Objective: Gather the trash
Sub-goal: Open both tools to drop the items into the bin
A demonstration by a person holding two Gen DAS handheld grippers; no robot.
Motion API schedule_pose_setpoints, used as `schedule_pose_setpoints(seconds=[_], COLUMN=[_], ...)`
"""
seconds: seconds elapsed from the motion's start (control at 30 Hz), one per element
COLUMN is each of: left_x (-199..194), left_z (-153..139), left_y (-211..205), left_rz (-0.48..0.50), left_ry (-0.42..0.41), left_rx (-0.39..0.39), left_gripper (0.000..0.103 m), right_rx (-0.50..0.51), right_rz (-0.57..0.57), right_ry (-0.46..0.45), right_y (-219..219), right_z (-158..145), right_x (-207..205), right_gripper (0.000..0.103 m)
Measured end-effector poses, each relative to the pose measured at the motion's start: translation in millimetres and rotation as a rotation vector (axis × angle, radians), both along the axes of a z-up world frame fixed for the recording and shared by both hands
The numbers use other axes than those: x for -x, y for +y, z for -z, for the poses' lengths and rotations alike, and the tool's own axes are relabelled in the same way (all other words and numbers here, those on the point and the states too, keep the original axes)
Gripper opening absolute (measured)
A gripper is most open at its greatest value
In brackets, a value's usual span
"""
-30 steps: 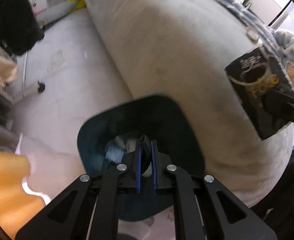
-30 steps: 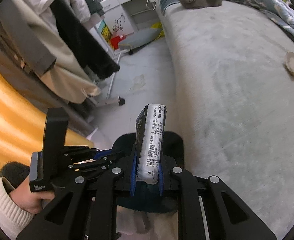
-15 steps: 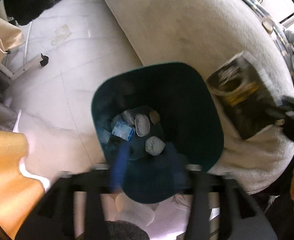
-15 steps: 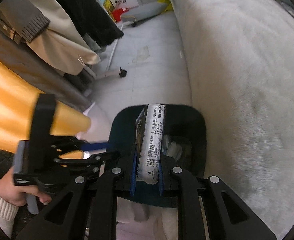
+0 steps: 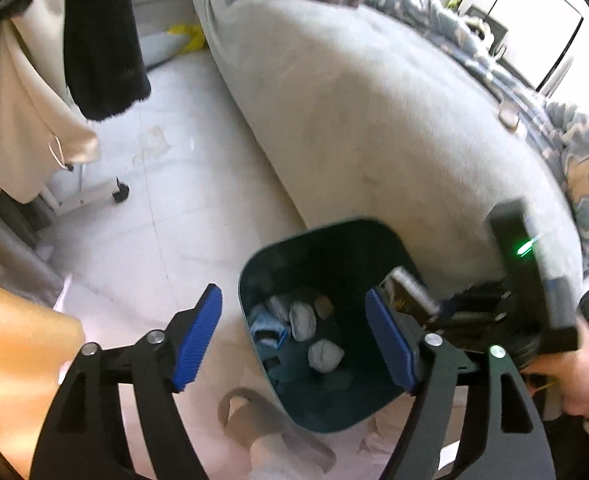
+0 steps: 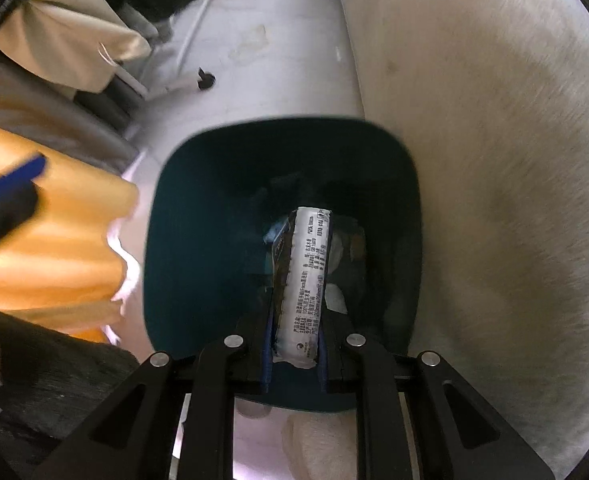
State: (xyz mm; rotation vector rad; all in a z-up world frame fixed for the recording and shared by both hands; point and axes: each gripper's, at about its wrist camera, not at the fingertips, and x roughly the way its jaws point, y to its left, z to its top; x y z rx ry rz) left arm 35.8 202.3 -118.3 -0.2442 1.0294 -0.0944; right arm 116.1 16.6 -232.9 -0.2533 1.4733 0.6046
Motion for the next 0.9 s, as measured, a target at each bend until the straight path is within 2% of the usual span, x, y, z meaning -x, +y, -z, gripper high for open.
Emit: schedule_pose_setpoints(seconds=[0.1, 0.27, 0.37, 0.43, 0.47, 0.5, 0.7, 0.73, 0.8, 0.9], left_x=[2, 8, 13, 17, 15, 16, 12, 10, 9, 5], left_z=[-4, -19, -35, -48, -53, -57, -85, -90, -96, -105], left_y=[6, 11, 7, 8, 8, 7, -3, -7, -14, -22], left_rz=[-0.003, -0.017, -0.021, -0.030, -0.033, -0.038, -0.022, -0.013, -0.005, 0.006], left_ry=[-0.034, -0.105, -0.170, -0.223, -0.239, -0.256, -0.329, -0.341, -0.357, -0.375], left_rx=[0.026, 0.023, -0.034, -0.045, -0.041, -0.040, -0.072, -0.084, -0.092, -0.082], left_gripper=[0.082, 0.086, 0.089, 0.094, 0.094, 0.095, 0.097, 0.097, 0.097, 0.097], right_rx=[0.032, 0.083, 0.086, 0.078, 0.074, 0.070, -0.008, -0.020, -0.050, -0.071], right_rz=[-0.013, -0.049, -0.069, -0.075, -0.076, -0.079, -0.075, -0.071, -0.064, -0.056], right_ry=[0.018, 0.023, 0.002, -0.013, -0.023, -0.033, -0.116, -0.130, -0.156, -0.193], right_y=[4, 13, 15, 12, 11, 10, 3, 3, 2, -4], right_z=[14, 24, 20, 14, 11, 7, -37, -42, -53, -70], right_x=[4, 10, 11, 12, 13, 13, 12, 11, 9, 5], right_gripper=[0.018, 0.018, 0.020, 0.040, 0.058, 0.063, 0.063, 0.065, 0.074, 0.076])
